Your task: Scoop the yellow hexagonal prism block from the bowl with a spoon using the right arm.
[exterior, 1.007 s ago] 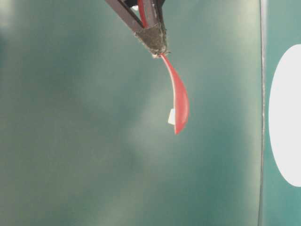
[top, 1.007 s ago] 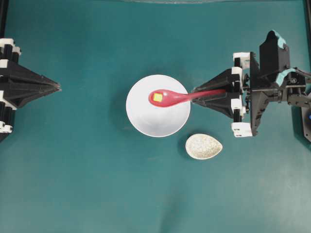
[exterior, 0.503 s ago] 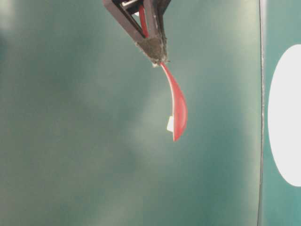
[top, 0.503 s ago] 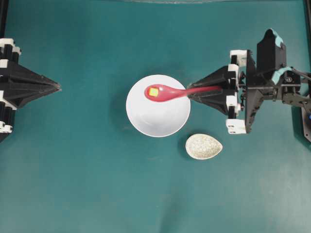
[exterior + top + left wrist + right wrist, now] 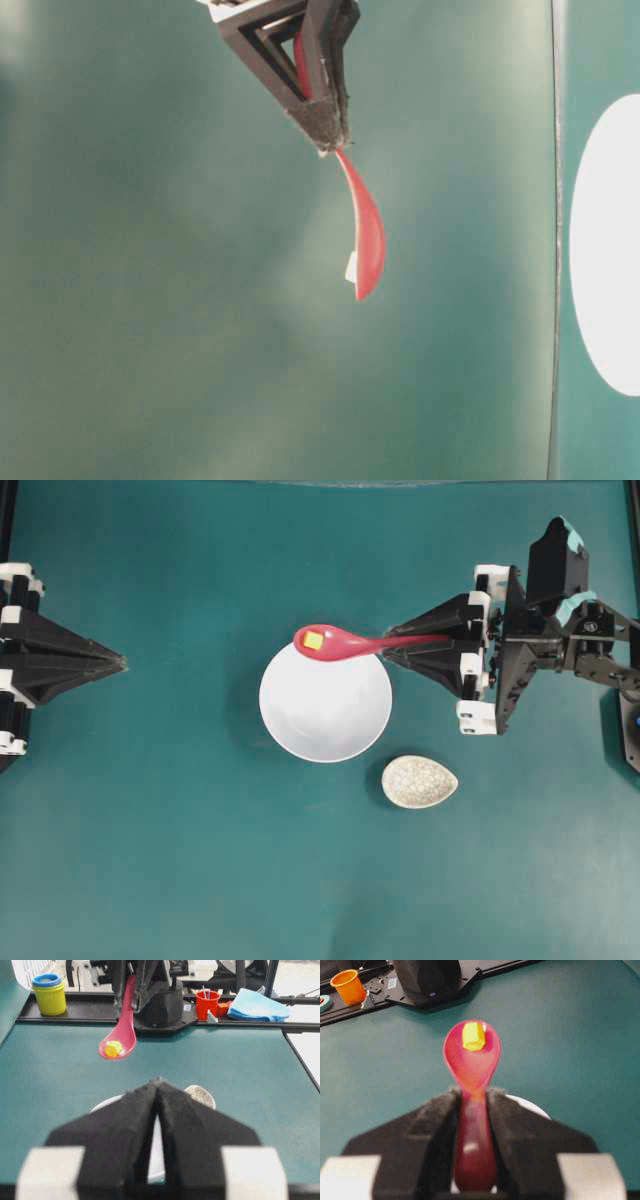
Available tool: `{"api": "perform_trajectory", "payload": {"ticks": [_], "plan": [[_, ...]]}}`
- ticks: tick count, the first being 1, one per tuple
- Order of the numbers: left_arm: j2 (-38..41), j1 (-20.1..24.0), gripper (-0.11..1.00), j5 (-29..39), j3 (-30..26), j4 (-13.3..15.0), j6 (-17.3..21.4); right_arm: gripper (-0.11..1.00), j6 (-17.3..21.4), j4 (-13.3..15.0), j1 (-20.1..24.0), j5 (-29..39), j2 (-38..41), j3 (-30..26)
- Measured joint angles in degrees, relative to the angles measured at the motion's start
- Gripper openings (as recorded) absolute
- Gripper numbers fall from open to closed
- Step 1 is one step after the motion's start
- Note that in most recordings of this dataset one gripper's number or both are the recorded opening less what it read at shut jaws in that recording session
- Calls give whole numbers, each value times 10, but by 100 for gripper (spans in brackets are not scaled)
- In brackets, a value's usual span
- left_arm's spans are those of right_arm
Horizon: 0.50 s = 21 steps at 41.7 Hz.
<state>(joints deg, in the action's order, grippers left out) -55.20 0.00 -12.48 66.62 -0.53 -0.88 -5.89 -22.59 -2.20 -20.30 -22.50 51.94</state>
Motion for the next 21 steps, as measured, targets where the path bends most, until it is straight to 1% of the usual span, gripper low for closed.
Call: {"api": "perform_trajectory", "payload": {"ticks": [21], "plan": [[-1,0,3,2,0,0,0,25,-1,-5,0,0,0,0]]}}
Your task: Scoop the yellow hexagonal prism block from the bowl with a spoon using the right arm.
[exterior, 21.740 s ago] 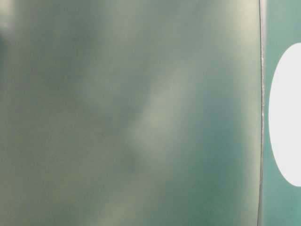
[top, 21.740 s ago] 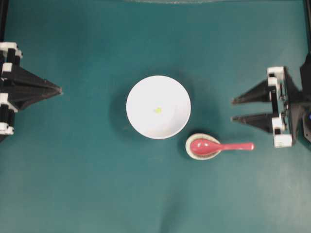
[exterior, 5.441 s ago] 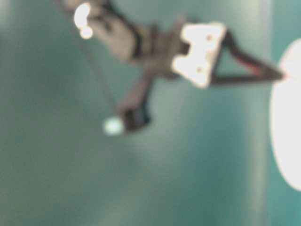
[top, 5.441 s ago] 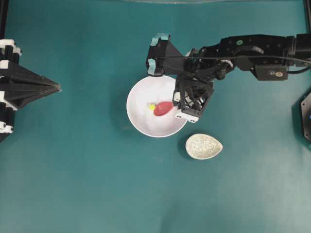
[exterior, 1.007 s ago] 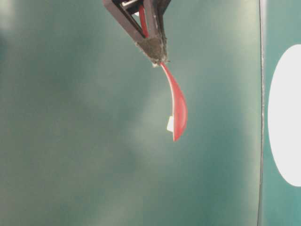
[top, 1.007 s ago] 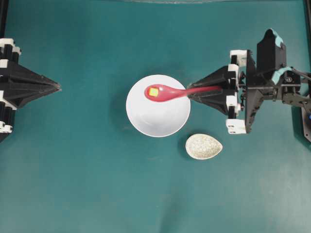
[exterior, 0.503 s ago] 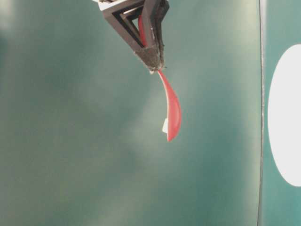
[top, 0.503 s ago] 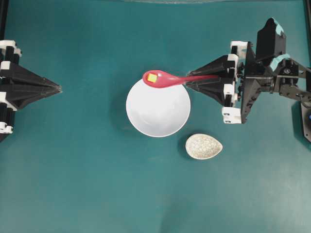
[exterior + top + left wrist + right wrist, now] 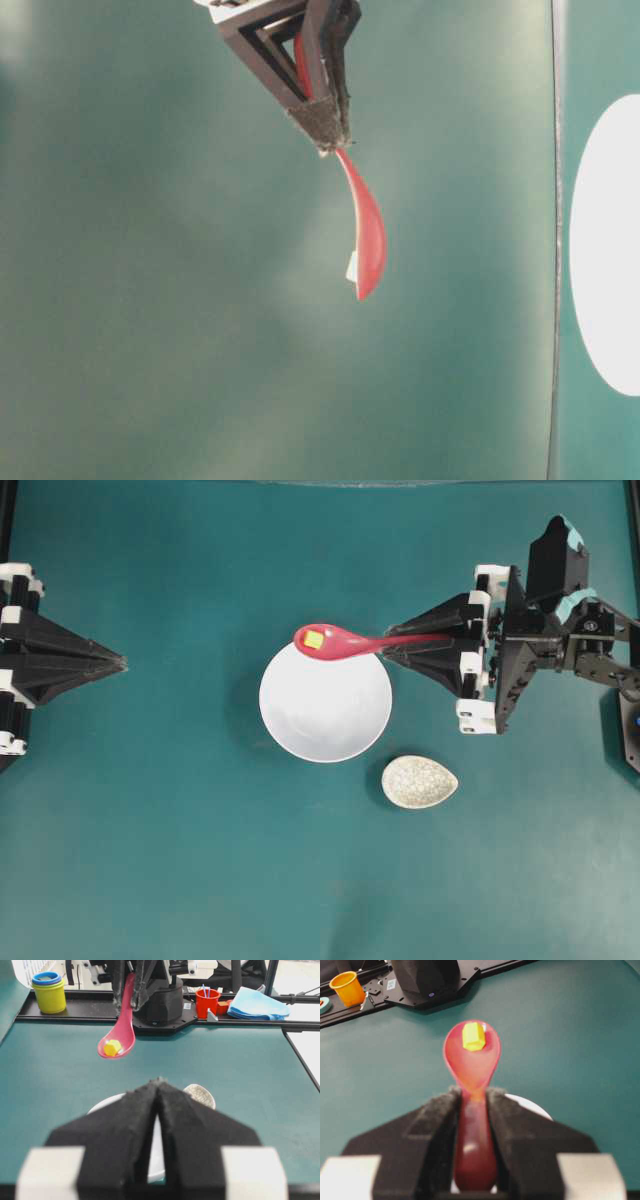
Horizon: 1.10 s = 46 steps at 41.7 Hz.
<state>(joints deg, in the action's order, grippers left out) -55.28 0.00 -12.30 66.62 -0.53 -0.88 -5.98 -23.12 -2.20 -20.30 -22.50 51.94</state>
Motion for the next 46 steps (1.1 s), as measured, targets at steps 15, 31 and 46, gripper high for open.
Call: {"api": "perform_trajectory", "payload": {"ticks": [15,31,46], "plan": [[0,0,3,-1,0,0,-1,25,0,0,0,6,0,0],[-1,0,3,-5,0,0,-1,25,-1,1,-1,11,0,0],[0,0,3,-5,0,1,-1,25,0,1,-1,11,0,0]]}}
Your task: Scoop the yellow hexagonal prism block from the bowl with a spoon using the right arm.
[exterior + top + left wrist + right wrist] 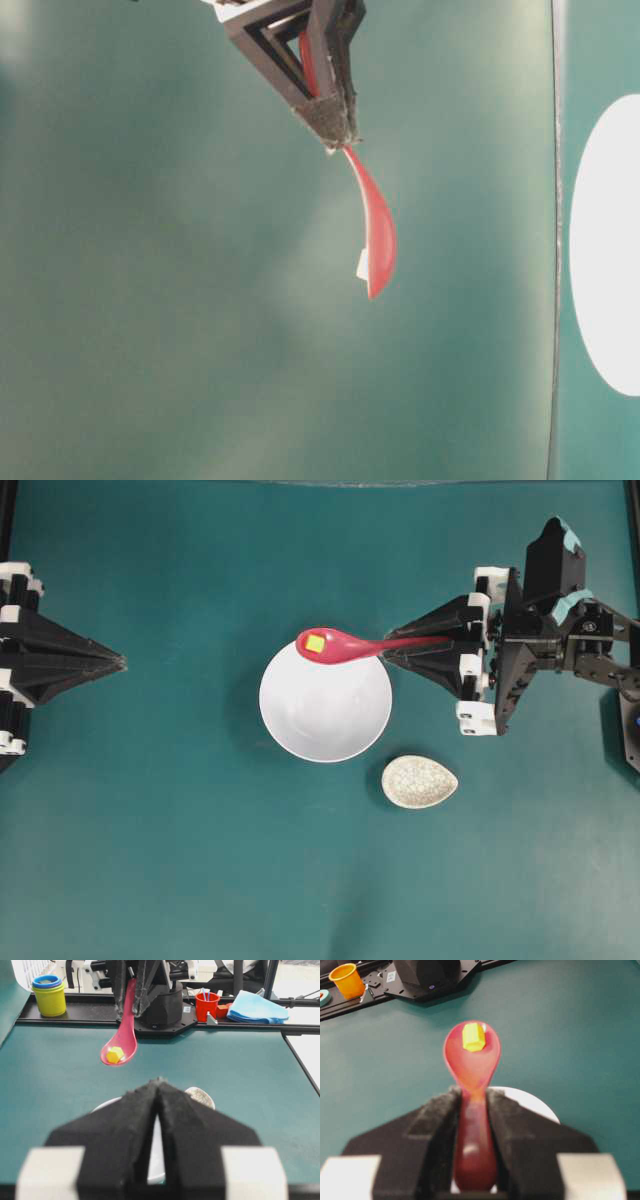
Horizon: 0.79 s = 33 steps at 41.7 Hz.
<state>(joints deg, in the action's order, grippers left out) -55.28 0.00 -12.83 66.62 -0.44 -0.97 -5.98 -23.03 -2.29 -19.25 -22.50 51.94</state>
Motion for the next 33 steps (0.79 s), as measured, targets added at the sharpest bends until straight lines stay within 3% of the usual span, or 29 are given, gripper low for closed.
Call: {"api": "perform_trajectory", "payload": {"ticks": [33], "plan": [[-3,0,3,-2,0,0,0,25,-8,12,1,-1,0,0]]}}
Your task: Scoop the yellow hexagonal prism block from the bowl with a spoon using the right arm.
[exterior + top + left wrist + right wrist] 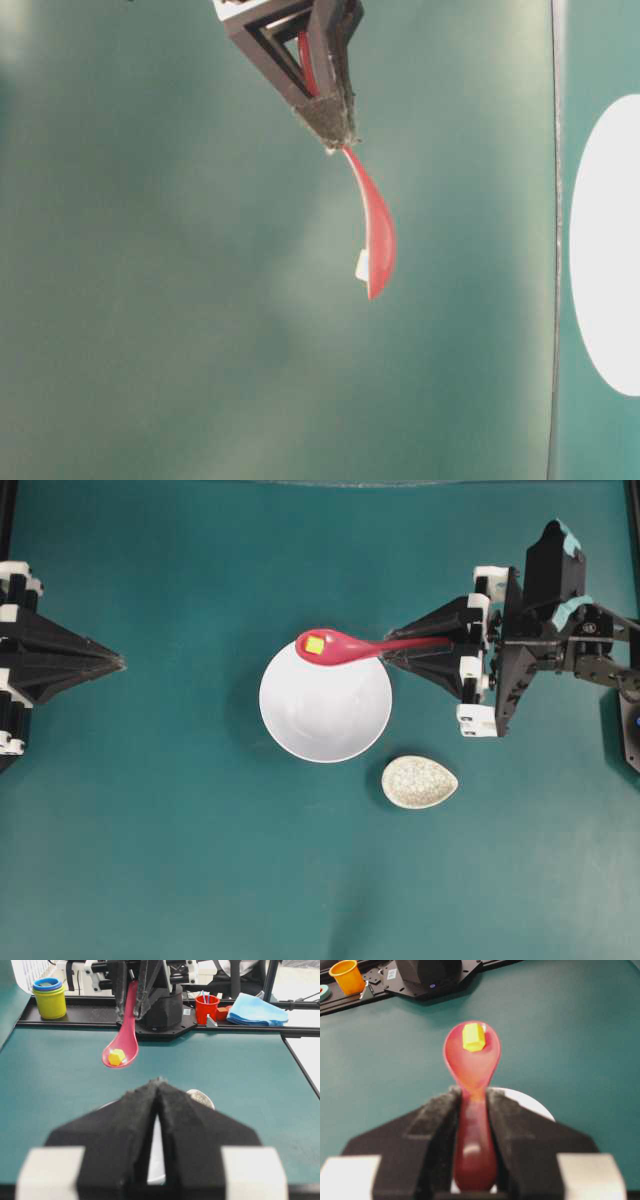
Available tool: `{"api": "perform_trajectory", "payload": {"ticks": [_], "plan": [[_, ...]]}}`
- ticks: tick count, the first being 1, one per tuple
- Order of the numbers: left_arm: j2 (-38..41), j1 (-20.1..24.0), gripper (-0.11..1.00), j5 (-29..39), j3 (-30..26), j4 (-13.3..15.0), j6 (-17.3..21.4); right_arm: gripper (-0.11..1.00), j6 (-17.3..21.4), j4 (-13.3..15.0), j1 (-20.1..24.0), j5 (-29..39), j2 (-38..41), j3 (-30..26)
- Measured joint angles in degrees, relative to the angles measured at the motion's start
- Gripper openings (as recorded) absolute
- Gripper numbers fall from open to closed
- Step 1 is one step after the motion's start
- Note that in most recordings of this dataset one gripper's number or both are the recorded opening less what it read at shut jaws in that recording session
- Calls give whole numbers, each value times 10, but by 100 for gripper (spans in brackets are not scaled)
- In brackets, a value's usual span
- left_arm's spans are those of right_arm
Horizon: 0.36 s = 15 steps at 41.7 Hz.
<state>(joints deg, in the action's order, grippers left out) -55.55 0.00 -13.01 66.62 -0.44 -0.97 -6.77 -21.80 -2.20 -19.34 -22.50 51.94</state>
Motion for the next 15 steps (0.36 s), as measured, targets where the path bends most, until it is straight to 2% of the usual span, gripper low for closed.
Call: {"api": "perform_trajectory", "payload": {"ticks": [15], "plan": [[0,0,3,0,0,0,0,25,0,0,4,0,0,3]]}}
